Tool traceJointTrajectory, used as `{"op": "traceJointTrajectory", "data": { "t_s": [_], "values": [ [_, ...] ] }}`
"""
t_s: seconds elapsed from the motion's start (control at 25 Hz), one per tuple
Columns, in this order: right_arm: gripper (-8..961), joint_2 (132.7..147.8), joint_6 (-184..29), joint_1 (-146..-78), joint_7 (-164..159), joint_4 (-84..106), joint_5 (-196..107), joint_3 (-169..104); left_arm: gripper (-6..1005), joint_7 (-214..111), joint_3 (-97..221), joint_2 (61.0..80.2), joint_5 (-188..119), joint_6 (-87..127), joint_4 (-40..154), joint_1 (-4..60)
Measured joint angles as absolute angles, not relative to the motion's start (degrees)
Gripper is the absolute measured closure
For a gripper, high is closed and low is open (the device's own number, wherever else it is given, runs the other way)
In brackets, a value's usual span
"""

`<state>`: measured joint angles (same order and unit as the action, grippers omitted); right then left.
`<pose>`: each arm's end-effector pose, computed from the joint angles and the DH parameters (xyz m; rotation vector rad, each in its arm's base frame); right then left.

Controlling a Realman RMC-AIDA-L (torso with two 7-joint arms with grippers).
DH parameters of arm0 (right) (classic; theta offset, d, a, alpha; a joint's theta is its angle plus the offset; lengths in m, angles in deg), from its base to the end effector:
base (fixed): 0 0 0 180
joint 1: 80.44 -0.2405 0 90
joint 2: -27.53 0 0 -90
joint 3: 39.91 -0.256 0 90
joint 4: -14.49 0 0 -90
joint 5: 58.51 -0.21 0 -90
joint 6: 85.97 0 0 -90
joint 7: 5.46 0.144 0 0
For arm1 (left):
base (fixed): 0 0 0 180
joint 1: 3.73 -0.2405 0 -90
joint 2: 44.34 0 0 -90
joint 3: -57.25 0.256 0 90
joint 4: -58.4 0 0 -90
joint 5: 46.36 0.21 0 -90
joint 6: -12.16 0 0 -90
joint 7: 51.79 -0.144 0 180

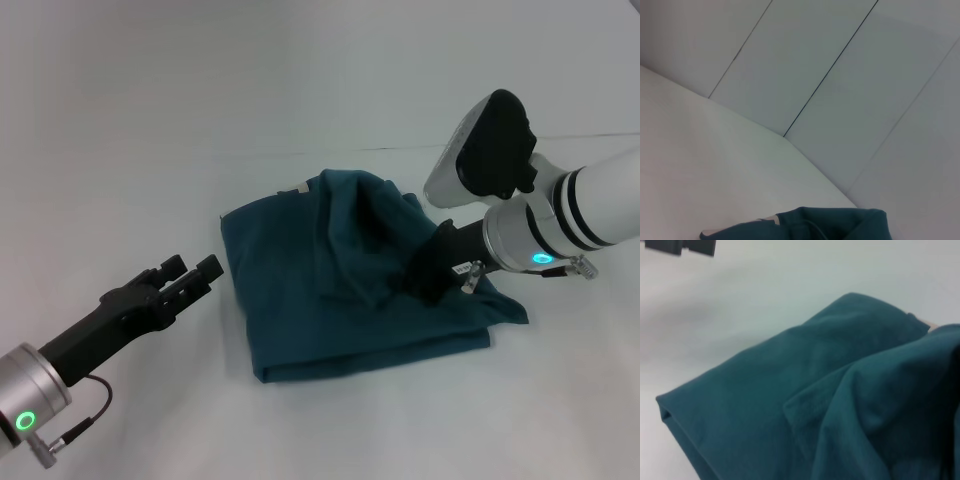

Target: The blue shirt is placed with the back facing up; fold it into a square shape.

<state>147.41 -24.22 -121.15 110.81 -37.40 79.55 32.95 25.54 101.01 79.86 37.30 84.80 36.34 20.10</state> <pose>0.2008 0.4082 -0.0387 -2.6549 0.5172 -0.2066 -0.2883 0.3177 -0.0450 -2.1080 -1.1453 -1.0998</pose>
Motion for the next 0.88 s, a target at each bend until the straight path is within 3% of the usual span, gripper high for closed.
{"op": "traceJointTrajectory", "data": {
  "t_s": [0.88],
  "values": [
    [897, 147.39, -26.7, -120.4, 110.4, -36.2, 75.5, 29.0, 247, 25.5, 101.0, 79.77, 37.3, 84.1, 36.3, 20.3]
  ]
}}
